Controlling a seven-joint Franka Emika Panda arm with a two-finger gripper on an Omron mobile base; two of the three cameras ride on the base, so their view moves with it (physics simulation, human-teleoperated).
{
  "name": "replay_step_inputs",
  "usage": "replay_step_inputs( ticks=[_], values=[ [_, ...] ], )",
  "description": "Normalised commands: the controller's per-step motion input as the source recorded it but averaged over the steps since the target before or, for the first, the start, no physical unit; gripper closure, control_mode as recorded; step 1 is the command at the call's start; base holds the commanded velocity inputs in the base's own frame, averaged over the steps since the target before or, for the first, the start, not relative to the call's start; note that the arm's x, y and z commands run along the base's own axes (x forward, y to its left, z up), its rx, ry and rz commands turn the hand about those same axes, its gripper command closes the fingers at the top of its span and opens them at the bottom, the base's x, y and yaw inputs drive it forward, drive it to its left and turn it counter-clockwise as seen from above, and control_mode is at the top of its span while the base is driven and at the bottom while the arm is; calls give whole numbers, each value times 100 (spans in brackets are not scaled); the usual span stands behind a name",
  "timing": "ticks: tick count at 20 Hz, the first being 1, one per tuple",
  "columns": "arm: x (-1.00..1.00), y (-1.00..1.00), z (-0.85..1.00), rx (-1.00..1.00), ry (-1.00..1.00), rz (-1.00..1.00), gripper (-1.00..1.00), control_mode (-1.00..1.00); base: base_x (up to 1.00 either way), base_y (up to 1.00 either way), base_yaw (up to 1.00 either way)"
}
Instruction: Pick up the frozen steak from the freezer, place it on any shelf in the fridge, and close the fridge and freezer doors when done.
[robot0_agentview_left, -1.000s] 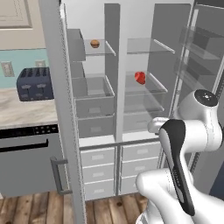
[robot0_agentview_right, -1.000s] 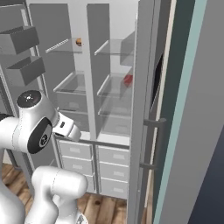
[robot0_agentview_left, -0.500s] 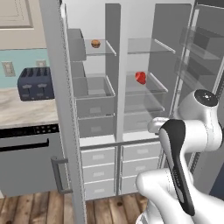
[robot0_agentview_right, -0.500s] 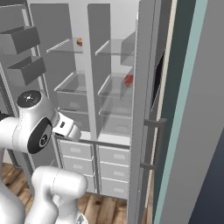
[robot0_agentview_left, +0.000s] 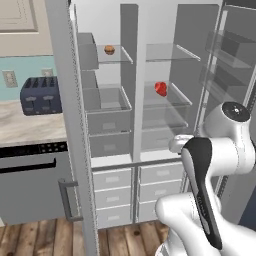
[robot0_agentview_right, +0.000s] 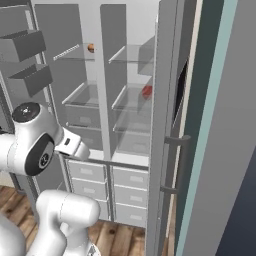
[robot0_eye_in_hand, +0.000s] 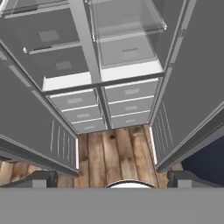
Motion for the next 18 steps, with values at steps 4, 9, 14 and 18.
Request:
replay_step_inputs(
  ticks=[4, 9, 14, 18],
  values=[
    [-58, 70, 69, -23, -22, 5, -100, -100, 0, 0, 0],
    [-50, 99, 64, -33, -21, 8, -100, -100, 0, 0, 0],
    [-28, 100, 16, -41, -21, 8, -100, -100, 0, 0, 0],
    [-3, 100, 0, -39, -11, 10, -100, -100, 0, 0, 0]
  ],
)
